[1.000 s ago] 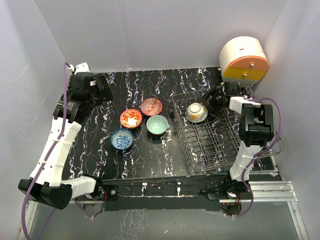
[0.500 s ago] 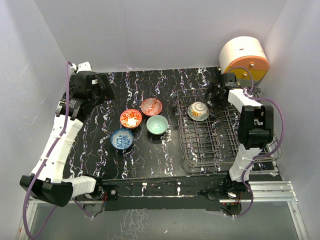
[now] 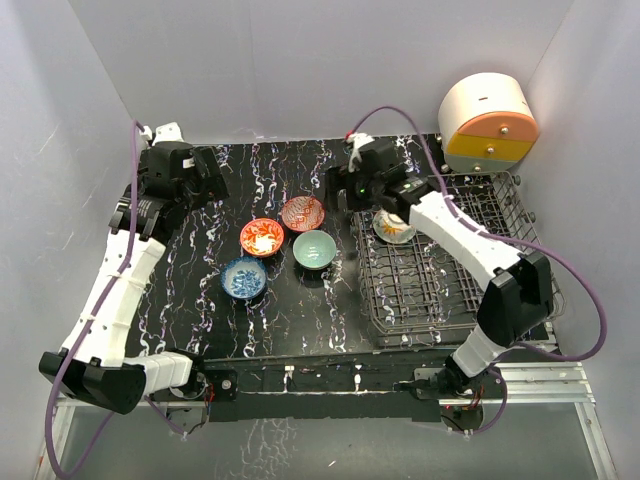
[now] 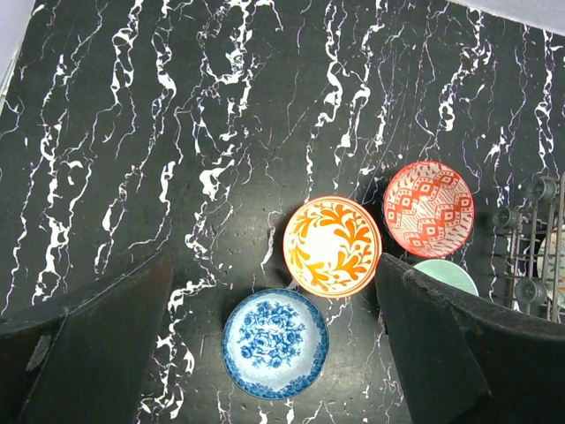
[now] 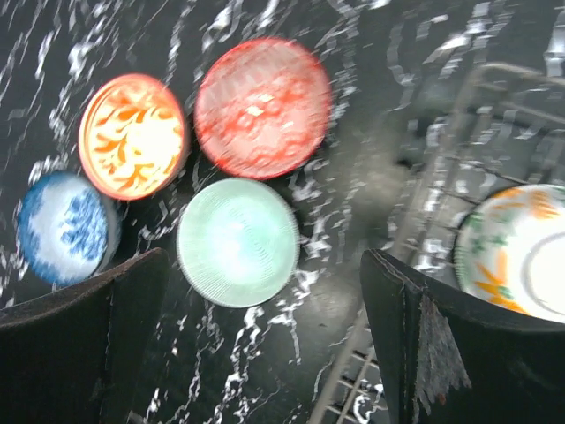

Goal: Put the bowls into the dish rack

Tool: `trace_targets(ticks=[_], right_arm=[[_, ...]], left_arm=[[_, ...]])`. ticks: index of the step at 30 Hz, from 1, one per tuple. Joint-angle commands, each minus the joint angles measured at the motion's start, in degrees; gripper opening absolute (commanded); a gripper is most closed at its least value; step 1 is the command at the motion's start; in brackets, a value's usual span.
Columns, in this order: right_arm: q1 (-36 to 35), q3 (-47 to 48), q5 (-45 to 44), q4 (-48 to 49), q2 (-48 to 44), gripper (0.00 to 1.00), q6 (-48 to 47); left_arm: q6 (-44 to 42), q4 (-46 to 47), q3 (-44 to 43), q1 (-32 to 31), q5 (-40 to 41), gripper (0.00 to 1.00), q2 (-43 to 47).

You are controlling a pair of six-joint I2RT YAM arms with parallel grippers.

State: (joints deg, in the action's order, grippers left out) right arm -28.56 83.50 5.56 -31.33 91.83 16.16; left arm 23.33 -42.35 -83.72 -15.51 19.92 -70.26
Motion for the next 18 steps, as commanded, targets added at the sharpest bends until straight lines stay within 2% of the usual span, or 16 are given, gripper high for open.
trace_targets(ticks=[1,8,18], right_arm=[[-7.2,1.3,4.8,0.1,2.4,0.93,-6.8],[-18.4,4.6,-0.8,-4.1,10.5,0.84,-10.8],[-19.6,4.3,-5.9,-3.0,17.2,0.74,-12.2]], left_arm=[[-0.7,-0.8,-2.2,-0.3,2.1,0.96,2.8],[-0.1,-1.6,-0.9,-0.3,3.0,0.96,4.7],[-0.1,-2.6,0.7,-0.2,4.0,0.96,6.3]])
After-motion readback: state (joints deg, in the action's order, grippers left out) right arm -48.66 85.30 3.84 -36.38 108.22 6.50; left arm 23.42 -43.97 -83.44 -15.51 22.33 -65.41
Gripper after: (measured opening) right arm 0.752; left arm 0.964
